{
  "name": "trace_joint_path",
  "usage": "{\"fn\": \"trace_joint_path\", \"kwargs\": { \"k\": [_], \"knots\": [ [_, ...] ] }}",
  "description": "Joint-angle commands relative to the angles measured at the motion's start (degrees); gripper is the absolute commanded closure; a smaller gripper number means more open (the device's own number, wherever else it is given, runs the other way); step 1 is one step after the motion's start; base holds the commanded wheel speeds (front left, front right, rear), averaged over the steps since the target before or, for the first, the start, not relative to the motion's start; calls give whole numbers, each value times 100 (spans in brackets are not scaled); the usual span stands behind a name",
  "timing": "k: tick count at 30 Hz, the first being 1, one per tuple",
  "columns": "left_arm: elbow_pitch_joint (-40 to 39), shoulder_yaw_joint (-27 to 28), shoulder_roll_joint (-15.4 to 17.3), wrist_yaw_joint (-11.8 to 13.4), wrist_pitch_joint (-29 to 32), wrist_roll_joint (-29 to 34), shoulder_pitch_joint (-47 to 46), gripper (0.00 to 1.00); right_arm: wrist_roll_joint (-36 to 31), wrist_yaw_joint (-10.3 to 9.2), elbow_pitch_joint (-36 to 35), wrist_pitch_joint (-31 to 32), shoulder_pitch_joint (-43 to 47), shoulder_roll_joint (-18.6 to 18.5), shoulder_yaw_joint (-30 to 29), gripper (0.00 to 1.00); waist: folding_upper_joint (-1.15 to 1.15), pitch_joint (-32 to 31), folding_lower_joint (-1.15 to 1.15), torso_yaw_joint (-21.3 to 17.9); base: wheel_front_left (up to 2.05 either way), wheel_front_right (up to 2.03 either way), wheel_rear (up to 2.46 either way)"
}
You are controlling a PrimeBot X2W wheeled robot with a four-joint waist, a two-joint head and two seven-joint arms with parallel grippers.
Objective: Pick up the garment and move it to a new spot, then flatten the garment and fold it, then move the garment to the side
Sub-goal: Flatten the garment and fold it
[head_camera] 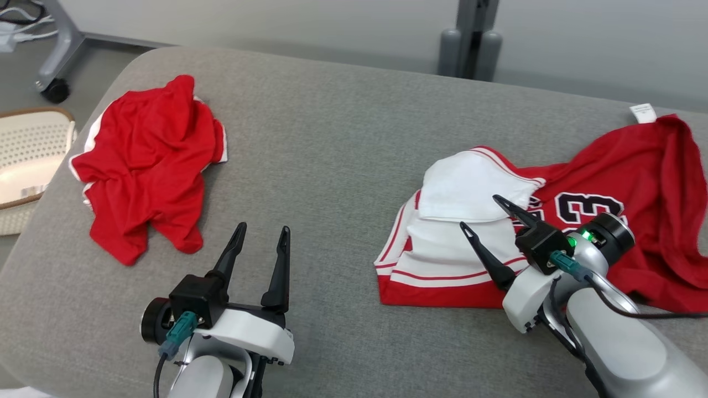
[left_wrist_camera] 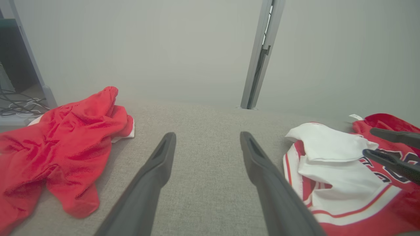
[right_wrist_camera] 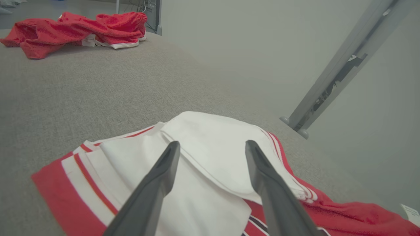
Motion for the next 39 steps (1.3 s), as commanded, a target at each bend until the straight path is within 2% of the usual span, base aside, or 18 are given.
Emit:
{"fn": "trace_joint_path", "kwargs": {
  "k": [1,7,12,13,14,15,16,21,26,31,39],
  "knots": [
    [-24,-38,19,42,-4,-59,-135,0,28,-1,269,-25,-209,-34,117,0,0,216,0,371,0,0,0],
    [-50,-122,18,131,-5,-197,-116,0,32,-1,1010,-25,-580,-161,329,0,0,349,0,801,0,0,0],
    [-65,-149,17,164,-5,-255,-83,0,40,-1,1452,-25,-727,-186,321,0,0,379,0,965,0,0,0],
    [-70,-159,17,172,-5,-265,-76,0,59,-1,1517,-25,-748,-179,299,24,0,378,0,980,0,0,0],
    [-75,-165,17,182,-5,-261,-68,0,87,-1,1546,-25,-765,-172,270,63,0,376,0,993,0,0,0],
    [-84,-164,17,185,-5,-265,-59,0,119,-1,1555,-25,-784,-160,241,89,0,378,0,998,0,0,0],
    [-89,-165,17,193,-5,-273,-51,0,156,-1,1550,-25,-785,-141,206,100,0,376,0,1001,0,0,0],
    [-80,-164,18,208,-5,-283,-45,0,299,-1,1397,-26,-797,-160,91,100,0,349,0,963,0,0,0],
    [-109,-187,20,218,-5,-300,-58,0,373,-1,1239,-26,-1040,-355,-85,100,0,363,0,914,0,0,0],
    [-153,-271,20,188,-5,-346,-143,0,418,-1,1428,-26,-1686,-672,-253,100,0,513,0,979,0,0,0],
    [-169,-470,20,224,-5,-504,-262,0,338,-1,2014,-26,-2905,-1092,-407,100,0,816,0,1330,0,0,0]
  ]
}}
